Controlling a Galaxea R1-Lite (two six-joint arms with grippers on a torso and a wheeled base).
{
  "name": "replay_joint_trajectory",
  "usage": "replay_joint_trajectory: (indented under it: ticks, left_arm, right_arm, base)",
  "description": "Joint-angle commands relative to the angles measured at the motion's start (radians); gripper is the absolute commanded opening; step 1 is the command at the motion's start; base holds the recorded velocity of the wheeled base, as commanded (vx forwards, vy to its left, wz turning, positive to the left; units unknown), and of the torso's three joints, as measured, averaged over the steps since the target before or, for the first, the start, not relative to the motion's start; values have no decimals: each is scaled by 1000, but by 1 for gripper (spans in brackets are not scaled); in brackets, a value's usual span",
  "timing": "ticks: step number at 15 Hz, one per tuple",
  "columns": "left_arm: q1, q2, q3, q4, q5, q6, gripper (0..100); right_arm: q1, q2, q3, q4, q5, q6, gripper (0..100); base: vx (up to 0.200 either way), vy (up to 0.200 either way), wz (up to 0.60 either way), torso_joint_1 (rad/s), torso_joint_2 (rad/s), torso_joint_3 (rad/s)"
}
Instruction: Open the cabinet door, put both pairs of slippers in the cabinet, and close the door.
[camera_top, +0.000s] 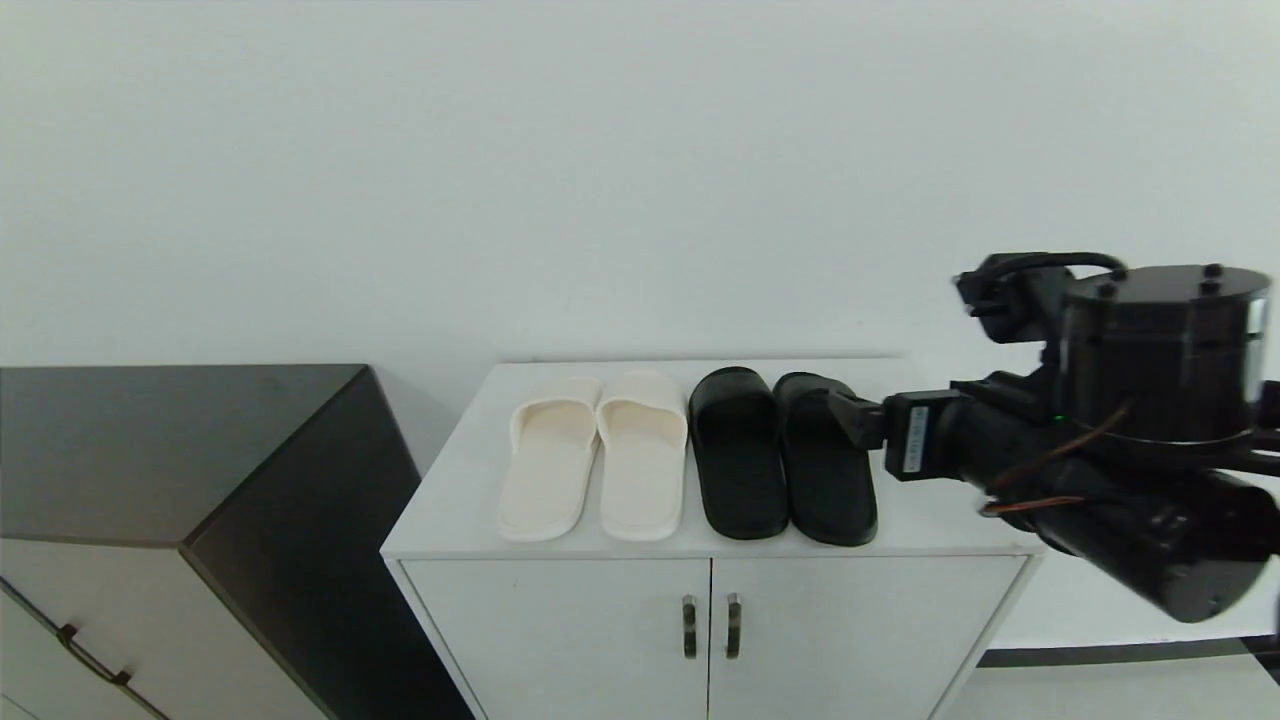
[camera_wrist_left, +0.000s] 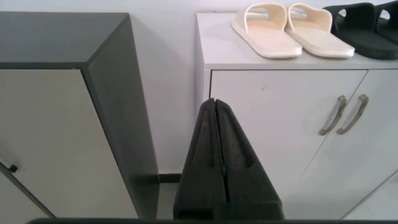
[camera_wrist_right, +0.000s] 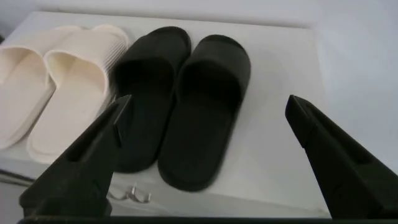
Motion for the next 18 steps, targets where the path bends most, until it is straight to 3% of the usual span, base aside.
replay_joint_trajectory:
  ticks: [1, 8, 18]
  left_arm:
    - [0, 1, 0, 0, 0, 0, 0]
    - [0, 1, 0, 0, 0, 0, 0]
    - [0, 1, 0, 0, 0, -2, 0]
  right_arm:
    - [27, 198, -109, -30, -39, 0, 100]
    - [22, 367, -193, -87, -52, 37, 100]
    - [-67, 565, -380, -86, -48, 63, 100]
  base:
    - [0, 0, 0, 0, 0, 0]
    - [0, 0, 0, 0, 0, 0]
    - [0, 0, 0, 0, 0, 0]
